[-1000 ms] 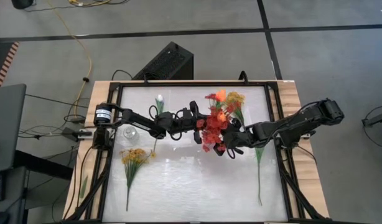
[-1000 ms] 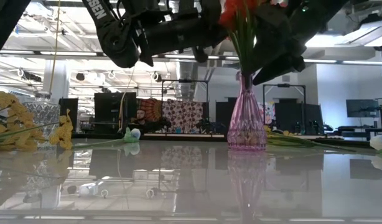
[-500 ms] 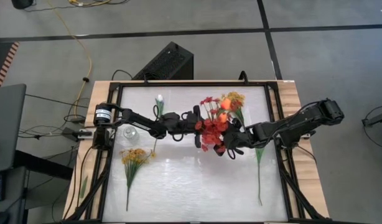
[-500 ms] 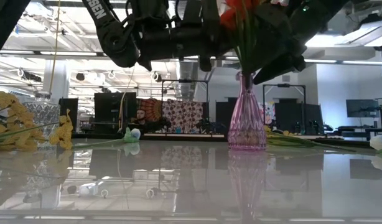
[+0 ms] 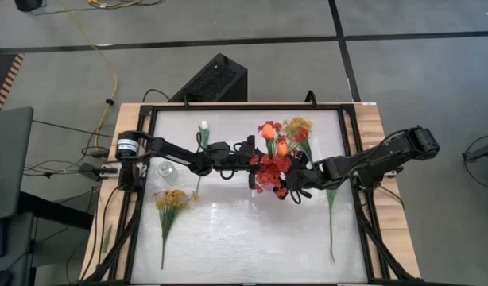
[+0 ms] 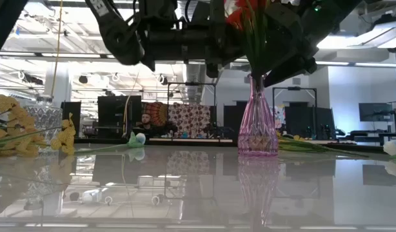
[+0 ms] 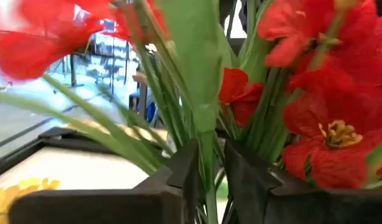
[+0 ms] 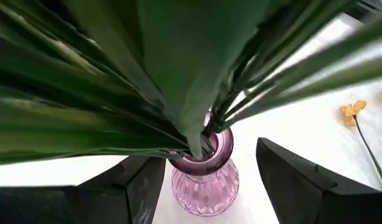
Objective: Sort flowers into vase by color
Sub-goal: Put the orange flower into the violet vase
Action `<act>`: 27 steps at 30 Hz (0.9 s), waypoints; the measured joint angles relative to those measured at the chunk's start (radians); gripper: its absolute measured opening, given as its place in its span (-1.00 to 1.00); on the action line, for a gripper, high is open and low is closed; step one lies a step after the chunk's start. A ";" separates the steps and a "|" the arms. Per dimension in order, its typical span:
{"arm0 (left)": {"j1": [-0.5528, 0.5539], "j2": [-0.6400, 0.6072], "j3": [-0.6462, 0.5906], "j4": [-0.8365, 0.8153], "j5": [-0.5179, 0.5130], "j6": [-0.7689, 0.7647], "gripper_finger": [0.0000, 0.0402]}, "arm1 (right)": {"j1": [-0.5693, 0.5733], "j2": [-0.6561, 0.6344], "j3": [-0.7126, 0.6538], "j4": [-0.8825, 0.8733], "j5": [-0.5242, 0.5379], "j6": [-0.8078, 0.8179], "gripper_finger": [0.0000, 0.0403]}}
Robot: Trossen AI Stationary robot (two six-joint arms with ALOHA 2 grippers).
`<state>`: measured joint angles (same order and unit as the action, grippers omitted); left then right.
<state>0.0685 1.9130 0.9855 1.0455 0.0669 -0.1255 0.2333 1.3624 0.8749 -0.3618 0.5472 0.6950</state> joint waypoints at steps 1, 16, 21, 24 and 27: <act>0.002 -0.019 0.000 -0.047 0.000 0.011 -0.57 | 0.000 0.000 0.000 0.000 0.000 0.000 0.37; 0.009 -0.349 -0.002 -0.738 0.011 0.208 -0.34 | -0.001 0.000 0.000 -0.016 0.001 0.004 0.37; 0.010 -0.392 -0.001 -0.713 0.010 0.262 -0.34 | -0.005 0.000 0.000 -0.020 0.004 0.004 0.37; 0.011 -0.390 -0.001 -0.723 0.024 0.258 -0.34 | -0.007 0.000 0.000 -0.020 0.005 0.004 0.37; 0.011 -0.390 -0.001 -0.728 0.034 0.259 -0.34 | -0.006 0.000 0.000 -0.022 0.004 0.004 0.37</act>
<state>0.0795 1.5227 0.9848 0.3180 0.1013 0.1339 0.2270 1.3624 0.8749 -0.3840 0.5514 0.6987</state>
